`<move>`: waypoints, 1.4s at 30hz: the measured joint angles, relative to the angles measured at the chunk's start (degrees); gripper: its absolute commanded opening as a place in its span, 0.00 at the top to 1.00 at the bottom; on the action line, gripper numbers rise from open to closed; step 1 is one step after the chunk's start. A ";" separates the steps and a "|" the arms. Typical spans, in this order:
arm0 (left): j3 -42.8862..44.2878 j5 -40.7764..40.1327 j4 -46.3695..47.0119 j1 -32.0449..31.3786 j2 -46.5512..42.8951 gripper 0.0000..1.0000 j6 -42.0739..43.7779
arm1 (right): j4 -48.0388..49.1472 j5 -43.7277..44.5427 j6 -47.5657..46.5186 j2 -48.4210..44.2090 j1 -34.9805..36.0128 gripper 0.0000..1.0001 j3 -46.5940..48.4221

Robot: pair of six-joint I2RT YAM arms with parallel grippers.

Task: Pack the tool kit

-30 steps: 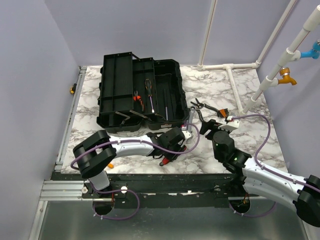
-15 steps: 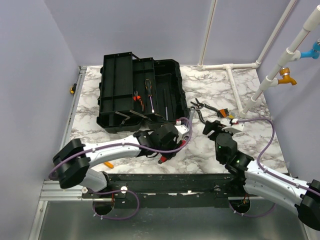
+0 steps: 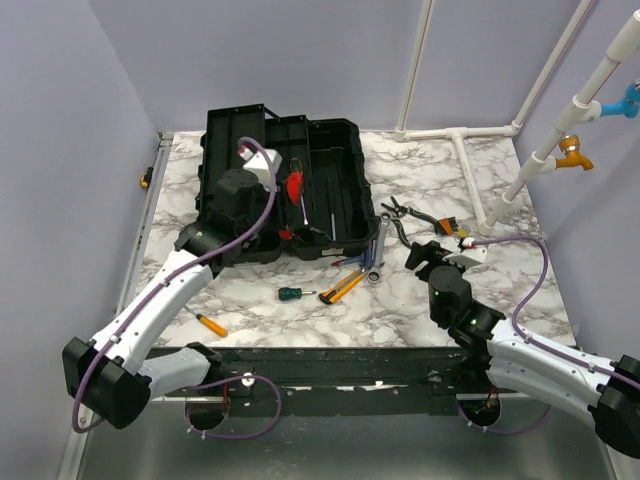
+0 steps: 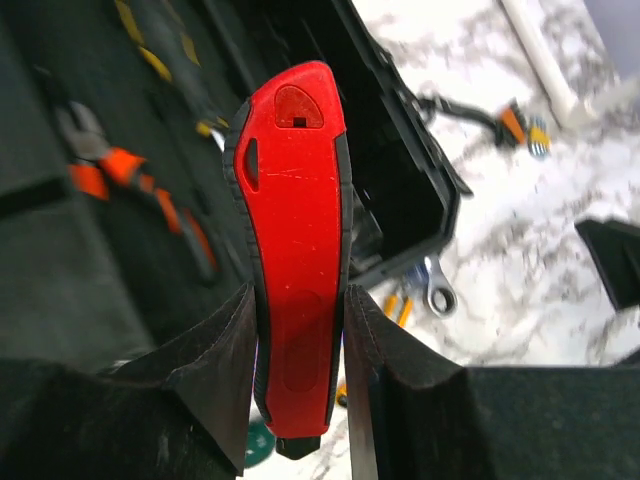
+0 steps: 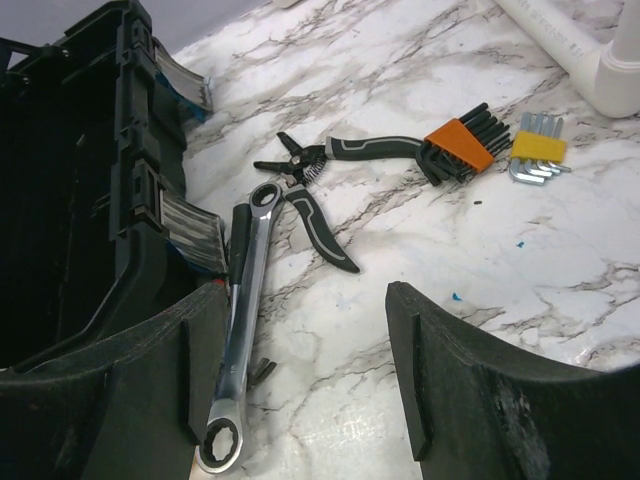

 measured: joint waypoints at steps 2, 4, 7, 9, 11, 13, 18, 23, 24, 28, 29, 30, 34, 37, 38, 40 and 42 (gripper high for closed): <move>1.46 0.02 -0.02 4.44 -0.98 1.00 -0.61 | 0.02 0.00 0.22 0.68 0.00 0.29 0.00; 3.61 -0.02 -0.22 7.96 -1.09 1.00 -0.63 | 0.00 0.00 0.35 1.38 0.00 0.30 0.00; 10.21 0.15 -1.42 14.40 1.09 1.00 -0.35 | 0.02 -0.02 0.52 2.29 0.00 0.30 0.00; 15.23 0.15 -1.42 17.86 3.78 1.00 -0.02 | 0.02 -0.02 0.70 2.67 0.00 0.30 0.00; 19.10 0.17 -1.38 20.46 6.27 1.00 0.33 | 0.02 -0.02 0.76 2.78 0.00 0.30 0.00; 23.26 0.50 -1.73 22.51 9.84 1.00 0.70 | 0.04 -0.02 0.79 2.78 0.00 0.30 0.00; 35.47 4.31 -4.61 26.03 22.03 1.00 0.90 | 0.02 -0.04 0.83 2.80 0.00 0.30 0.00; 46.01 7.91 -9.77 27.61 34.14 1.00 0.98 | 0.04 -0.02 0.87 2.80 0.00 0.30 0.00; 46.56 8.13 -10.43 27.78 35.58 1.00 1.01 | 0.02 -0.02 0.90 2.80 0.00 0.30 0.00; 46.95 8.35 -13.97 28.00 39.47 0.43 1.09 | 0.02 -0.02 0.90 2.78 0.00 0.30 0.00; 46.90 8.33 -14.75 28.02 40.00 0.35 1.16 | 0.02 -0.02 0.90 2.78 0.00 0.30 0.00; 46.71 8.28 -15.39 28.04 40.24 0.30 1.33 | 0.04 -0.02 0.90 2.78 0.00 0.30 0.00; 43.65 7.58 -14.78 27.85 38.88 0.06 1.03 | 0.04 -0.02 0.90 2.89 0.00 0.30 0.00; 40.79 5.11 -15.02 27.19 35.95 0.02 1.42 | 0.02 -0.02 0.90 3.37 0.00 0.30 0.00; 40.48 4.15 -15.23 26.86 34.95 0.02 1.53 | 0.04 -0.02 0.90 3.54 0.00 0.30 0.00; 39.89 2.05 -15.37 25.81 32.35 0.02 1.86 | 0.04 -0.02 0.92 3.76 0.00 0.30 0.00; 37.79 -1.09 -14.47 23.67 28.41 0.02 2.49 | 0.02 -0.02 0.90 3.91 0.00 0.30 0.00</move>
